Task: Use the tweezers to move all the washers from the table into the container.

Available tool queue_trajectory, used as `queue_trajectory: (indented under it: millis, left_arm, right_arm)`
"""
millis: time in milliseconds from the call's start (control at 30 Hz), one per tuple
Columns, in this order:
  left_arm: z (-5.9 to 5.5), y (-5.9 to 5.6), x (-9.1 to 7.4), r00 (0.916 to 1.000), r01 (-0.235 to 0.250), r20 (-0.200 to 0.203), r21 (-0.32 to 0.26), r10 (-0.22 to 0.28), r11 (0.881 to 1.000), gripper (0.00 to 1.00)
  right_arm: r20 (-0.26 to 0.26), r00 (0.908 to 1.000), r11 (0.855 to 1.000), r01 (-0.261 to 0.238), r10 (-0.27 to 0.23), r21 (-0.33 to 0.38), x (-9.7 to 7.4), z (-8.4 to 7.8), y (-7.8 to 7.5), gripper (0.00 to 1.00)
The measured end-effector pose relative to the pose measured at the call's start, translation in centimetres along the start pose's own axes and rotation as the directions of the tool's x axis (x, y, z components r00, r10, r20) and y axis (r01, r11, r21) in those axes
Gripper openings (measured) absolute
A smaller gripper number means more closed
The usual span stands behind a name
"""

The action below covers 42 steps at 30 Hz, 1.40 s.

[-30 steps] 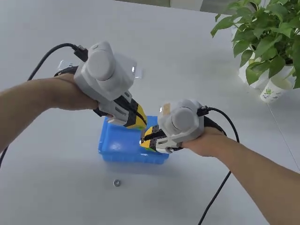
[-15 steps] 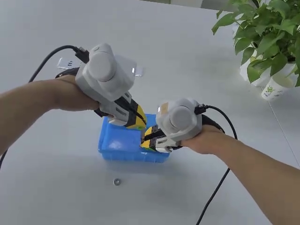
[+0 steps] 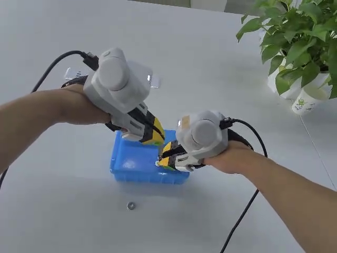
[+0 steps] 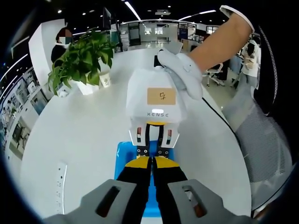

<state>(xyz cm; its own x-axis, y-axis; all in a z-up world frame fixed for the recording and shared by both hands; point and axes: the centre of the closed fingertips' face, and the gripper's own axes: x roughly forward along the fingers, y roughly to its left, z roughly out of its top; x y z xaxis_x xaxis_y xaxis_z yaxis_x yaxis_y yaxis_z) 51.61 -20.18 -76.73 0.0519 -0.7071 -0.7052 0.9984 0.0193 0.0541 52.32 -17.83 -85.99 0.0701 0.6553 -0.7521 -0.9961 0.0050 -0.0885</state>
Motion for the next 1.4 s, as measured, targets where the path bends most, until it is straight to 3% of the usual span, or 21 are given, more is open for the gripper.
queue_trajectory:
  millis: [433, 700, 1100, 1400]
  left_arm:
    - [0.9, -0.7, -1.5, 1.0000, -0.001, 0.003, 0.009, 0.001, 1.000, 0.05]
    - [0.9, -1.4, -2.3, 1.0000, 0.001, -0.009, 0.018, -0.001, 1.000, 0.05]
    - [1.3, -2.4, -3.3, 1.0000, -0.006, -0.007, 0.022, 0.006, 1.000, 0.05]
    - [1.5, -3.1, -3.9, 0.9999, -0.010, -0.002, 0.026, 0.011, 1.000, 0.05]
  right_arm:
    - [0.015, 0.9999, 1.000, 0.006, -0.005, -0.022, -1.1, 1.4, 0.6, 0.12]
    - [0.030, 0.9994, 0.999, 0.016, -0.015, -0.037, -1.7, 2.5, 1.1, 0.14]
    - [0.083, 0.9965, 0.999, 0.013, -0.009, -0.053, -2.6, 4.5, 2.1, 0.14]
    - [0.107, 0.9942, 0.999, 0.013, -0.007, -0.051, -2.8, 5.1, 2.7, 0.12]
